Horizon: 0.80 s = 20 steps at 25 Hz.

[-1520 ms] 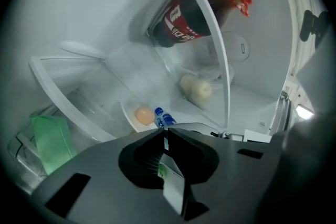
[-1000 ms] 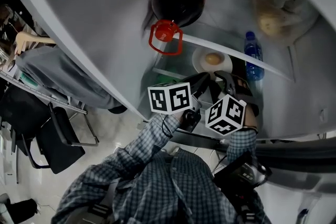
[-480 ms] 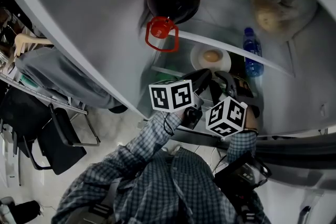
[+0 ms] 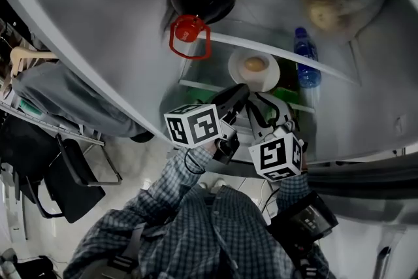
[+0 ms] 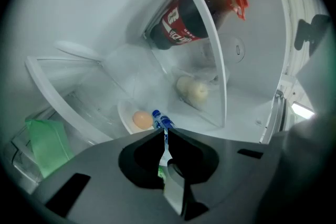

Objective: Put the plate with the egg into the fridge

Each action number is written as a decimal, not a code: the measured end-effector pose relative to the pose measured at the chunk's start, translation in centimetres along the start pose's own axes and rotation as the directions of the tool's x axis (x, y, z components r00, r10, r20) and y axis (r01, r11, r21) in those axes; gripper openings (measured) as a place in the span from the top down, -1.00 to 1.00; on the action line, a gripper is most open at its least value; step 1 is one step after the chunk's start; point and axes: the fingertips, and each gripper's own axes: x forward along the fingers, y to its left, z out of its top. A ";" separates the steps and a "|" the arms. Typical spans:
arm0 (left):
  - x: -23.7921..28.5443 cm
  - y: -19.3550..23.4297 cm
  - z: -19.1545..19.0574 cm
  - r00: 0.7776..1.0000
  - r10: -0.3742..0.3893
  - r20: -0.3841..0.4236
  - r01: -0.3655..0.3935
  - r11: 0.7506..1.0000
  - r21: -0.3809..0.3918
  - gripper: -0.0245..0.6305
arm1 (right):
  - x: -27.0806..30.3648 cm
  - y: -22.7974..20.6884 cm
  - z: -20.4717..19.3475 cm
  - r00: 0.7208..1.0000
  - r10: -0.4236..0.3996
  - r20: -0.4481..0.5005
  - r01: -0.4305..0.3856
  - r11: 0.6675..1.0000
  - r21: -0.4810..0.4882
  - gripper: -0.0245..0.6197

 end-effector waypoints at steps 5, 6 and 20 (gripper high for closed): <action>-2.5 -0.3 0.0 1.000 0.000 0.022 -0.001 0.999 0.035 0.84 | -1.3 0.5 0.6 0.994 -0.081 0.075 0.067 0.982 0.175 0.63; -3.0 -0.5 0.0 1.000 -0.002 0.026 0.000 0.999 0.050 0.84 | -1.7 0.3 0.7 0.991 -0.106 0.087 0.085 0.972 0.218 0.69; -8.3 -1.2 -2.6 1.000 0.028 0.005 -0.028 0.961 0.275 0.90 | -5.8 -0.5 -2.1 0.947 -0.290 0.139 0.130 0.740 0.660 0.91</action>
